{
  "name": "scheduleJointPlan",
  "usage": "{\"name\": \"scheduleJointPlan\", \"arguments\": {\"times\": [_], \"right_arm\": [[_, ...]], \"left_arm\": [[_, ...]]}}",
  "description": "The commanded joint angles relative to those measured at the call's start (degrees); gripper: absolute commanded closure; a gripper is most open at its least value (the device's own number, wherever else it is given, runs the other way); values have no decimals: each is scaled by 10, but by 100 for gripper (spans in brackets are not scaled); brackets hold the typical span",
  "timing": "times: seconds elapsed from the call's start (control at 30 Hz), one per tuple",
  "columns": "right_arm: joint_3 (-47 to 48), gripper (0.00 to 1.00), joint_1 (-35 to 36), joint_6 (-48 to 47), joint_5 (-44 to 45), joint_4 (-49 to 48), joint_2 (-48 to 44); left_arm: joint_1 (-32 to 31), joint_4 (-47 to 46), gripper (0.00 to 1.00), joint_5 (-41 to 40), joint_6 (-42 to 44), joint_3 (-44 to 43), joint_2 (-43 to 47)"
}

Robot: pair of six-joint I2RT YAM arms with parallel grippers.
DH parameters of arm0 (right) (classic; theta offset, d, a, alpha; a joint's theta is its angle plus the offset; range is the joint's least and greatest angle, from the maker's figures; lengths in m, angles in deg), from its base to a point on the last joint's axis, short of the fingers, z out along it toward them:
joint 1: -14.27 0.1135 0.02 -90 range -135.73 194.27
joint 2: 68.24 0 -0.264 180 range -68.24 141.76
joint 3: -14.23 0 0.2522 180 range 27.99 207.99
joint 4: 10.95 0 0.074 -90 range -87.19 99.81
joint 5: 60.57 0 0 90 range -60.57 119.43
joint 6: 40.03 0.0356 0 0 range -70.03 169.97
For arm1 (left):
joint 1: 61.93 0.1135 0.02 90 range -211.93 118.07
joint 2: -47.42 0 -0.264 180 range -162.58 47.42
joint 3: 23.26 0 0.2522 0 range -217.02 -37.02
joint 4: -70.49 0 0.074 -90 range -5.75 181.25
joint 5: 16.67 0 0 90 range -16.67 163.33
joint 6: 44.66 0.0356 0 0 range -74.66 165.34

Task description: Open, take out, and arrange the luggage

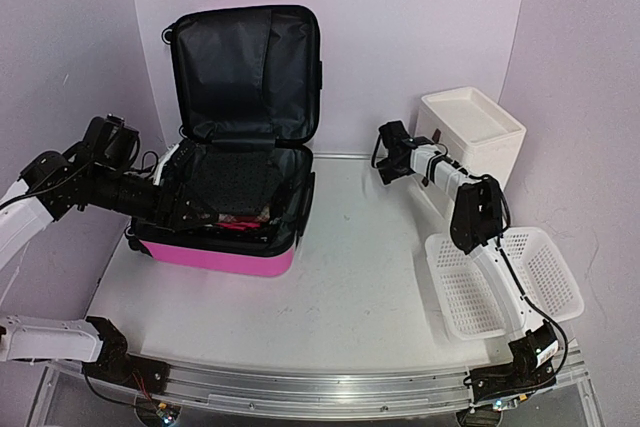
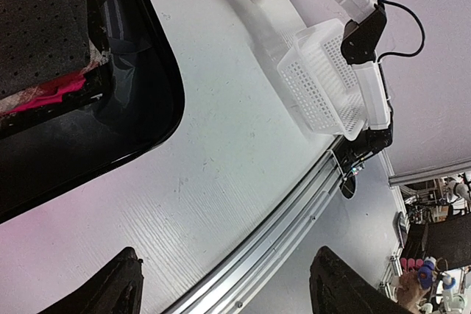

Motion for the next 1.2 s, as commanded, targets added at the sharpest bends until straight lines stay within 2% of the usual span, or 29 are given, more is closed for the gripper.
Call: {"name": "scheduleJointPlan", "arguments": {"times": [0.0,0.07,0.23,0.33,0.4,0.5,0.63,0.77,0.93,1.03,1.17], "right_arm": [[23,2,1,-33,-2,-4,-34],[-22,2,32,-45,-39,17,-100],[-166,2,121,-31,-216,108,-301],[-311,2,152,44,-341,132,-425],[-407,2,160,117,-380,136,-496],[-522,2,173,174,-347,190,-581],[-629,2,175,220,-271,332,-659],[-713,2,175,264,-262,418,-737],[-810,2,185,325,-354,389,-791],[-836,2,218,364,-337,351,-802],[-865,19,230,419,-322,274,-809]], "left_arm": [[-1,-11,22,6,-7,-32,-4],[-1,-13,22,-1,-1,-33,-6],[-1,-13,21,-36,16,-47,-23],[-1,-26,21,-49,16,-51,-27],[-1,-40,21,-52,14,-46,-25],[0,-51,21,-51,15,-42,-28],[-1,-60,21,-38,17,-30,-34],[0,-93,21,-36,9,2,-24],[-1,-129,21,-19,0,33,-26],[-1,-135,21,-12,0,41,-23],[-1,-135,21,-9,0,53,-2]]}}
